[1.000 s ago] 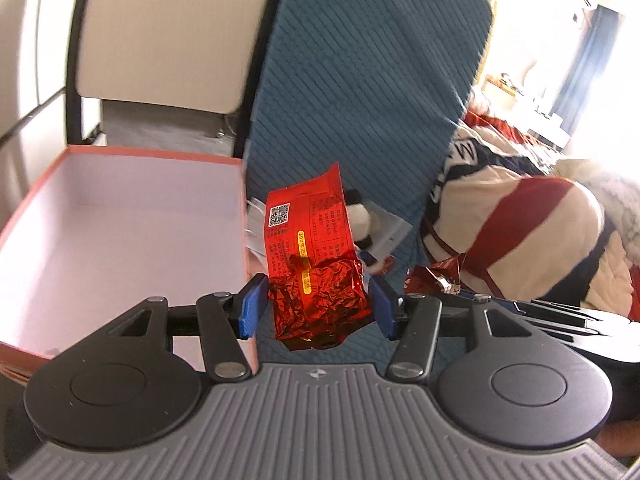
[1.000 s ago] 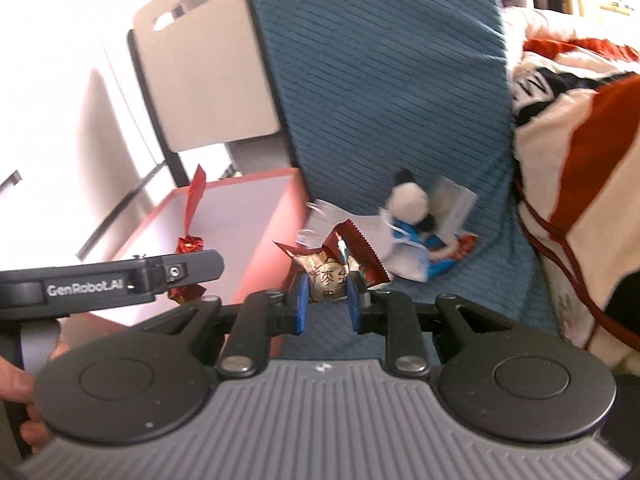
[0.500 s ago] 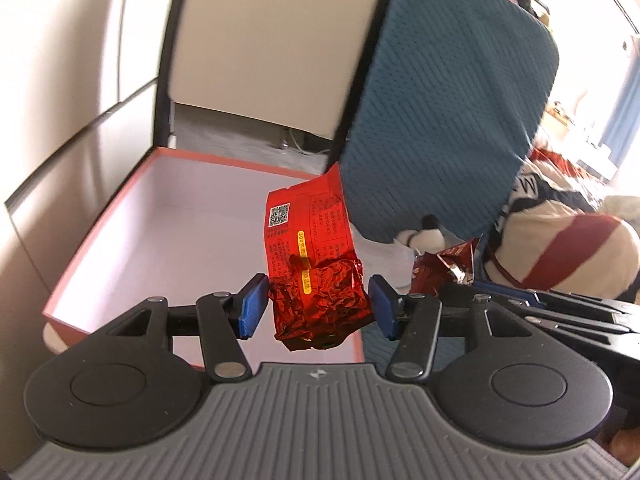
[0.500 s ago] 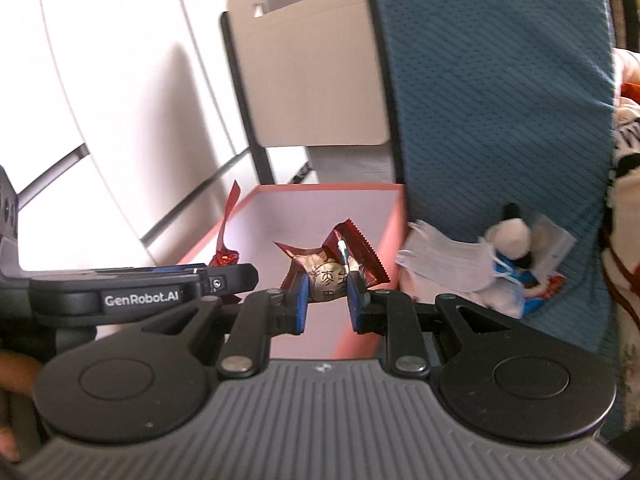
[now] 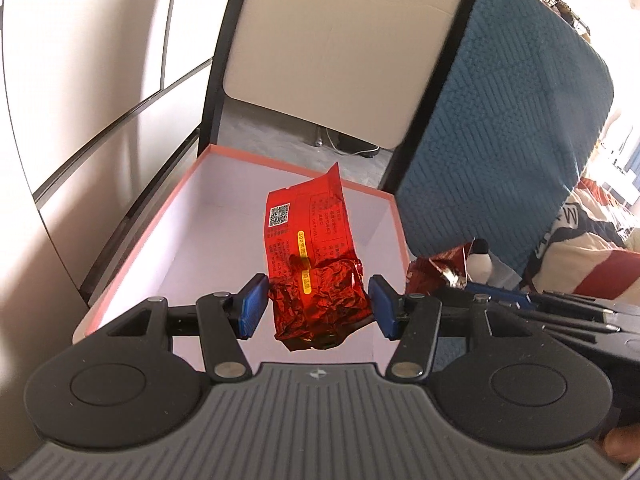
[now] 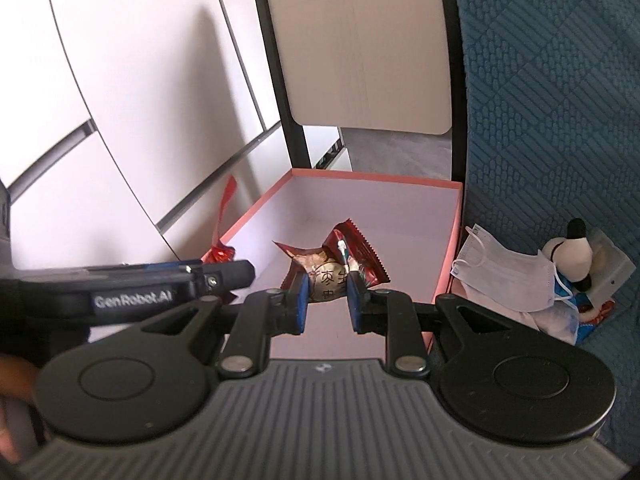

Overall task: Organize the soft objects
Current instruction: 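Carry the red packet with the left tool while the right tool carries the wrapper over the pink box, then open the left tool to drop the packet while the right tool drops the wrapper into the box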

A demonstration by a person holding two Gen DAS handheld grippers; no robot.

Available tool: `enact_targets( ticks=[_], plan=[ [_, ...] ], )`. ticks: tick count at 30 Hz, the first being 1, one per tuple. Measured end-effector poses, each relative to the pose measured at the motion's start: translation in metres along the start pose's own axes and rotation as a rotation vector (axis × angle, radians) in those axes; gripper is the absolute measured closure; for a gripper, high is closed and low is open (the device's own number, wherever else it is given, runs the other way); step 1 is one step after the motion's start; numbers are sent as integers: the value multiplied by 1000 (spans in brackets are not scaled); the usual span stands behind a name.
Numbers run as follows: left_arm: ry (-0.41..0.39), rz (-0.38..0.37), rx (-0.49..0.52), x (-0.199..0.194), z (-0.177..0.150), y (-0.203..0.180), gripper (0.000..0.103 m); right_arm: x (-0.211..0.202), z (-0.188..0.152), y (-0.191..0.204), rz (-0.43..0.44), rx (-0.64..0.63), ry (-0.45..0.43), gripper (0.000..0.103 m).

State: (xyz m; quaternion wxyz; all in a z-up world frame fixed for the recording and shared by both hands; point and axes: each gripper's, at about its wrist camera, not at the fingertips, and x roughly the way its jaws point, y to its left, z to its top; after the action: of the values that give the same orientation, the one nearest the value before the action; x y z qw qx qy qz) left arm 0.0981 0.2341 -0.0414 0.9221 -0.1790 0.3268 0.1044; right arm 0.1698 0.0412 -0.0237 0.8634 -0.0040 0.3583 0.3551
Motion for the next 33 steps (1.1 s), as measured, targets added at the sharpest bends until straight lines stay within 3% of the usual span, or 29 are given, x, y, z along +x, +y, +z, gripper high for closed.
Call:
enact_targets(
  ticks=[15, 29, 31, 33],
  plan=[
    [187, -8, -5, 78, 10, 45, 42, 86, -3, -6, -56, 50, 153, 79],
    [230, -40, -30, 111, 19, 77, 41, 127, -1, -18, -110, 50, 227, 78],
    [225, -35, -31, 111, 20, 78, 38, 128, -2, -18, -106, 54, 228, 77],
    [222, -35, -27, 109, 20, 79, 26, 128, -1, -17, -102, 65, 227, 74]
  ],
)
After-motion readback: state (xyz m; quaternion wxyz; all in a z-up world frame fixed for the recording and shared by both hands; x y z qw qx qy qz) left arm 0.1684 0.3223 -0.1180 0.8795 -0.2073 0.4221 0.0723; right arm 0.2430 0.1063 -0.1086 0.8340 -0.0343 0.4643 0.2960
